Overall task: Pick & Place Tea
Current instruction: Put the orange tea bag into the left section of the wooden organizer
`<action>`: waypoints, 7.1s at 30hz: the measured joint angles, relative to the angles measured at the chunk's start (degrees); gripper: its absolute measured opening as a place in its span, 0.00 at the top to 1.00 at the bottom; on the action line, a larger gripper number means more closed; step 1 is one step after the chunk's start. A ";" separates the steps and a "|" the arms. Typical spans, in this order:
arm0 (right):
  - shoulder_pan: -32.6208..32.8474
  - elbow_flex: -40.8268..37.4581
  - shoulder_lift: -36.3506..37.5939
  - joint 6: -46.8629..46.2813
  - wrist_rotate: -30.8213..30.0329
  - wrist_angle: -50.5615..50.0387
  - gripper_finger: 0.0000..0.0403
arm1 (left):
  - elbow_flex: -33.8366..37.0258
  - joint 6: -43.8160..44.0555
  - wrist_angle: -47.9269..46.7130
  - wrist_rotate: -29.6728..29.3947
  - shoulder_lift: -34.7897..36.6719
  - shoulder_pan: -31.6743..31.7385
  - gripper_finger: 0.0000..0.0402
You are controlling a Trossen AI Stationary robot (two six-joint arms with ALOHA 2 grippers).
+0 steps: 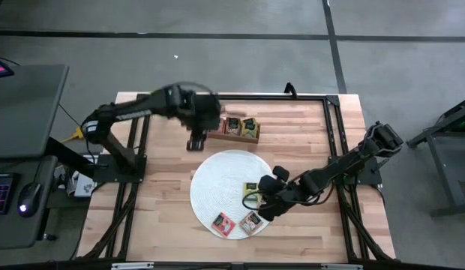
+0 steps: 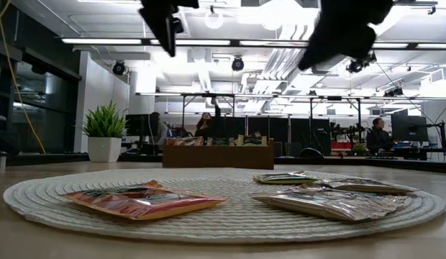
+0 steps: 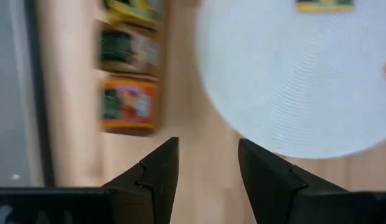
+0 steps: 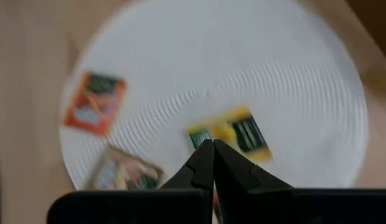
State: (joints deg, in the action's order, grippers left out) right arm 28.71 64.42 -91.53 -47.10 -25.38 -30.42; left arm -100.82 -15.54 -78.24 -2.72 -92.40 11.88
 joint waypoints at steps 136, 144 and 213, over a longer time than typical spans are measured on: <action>1.51 38.80 -44.72 -11.02 1.94 2.63 1.00 | 53.20 56.87 82.89 14.37 -8.81 -35.71 0.60; 1.10 38.78 -44.72 -10.16 1.73 2.70 1.00 | 53.36 54.55 84.32 20.45 -8.97 -33.33 0.60; 0.98 6.89 -0.54 5.58 4.11 -11.49 1.00 | 13.68 12.77 16.86 11.41 -3.11 -1.30 1.00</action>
State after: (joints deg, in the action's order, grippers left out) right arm 29.69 71.31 -92.07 -41.53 -21.27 -41.91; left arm -87.14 -2.78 -61.38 8.69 -95.51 10.58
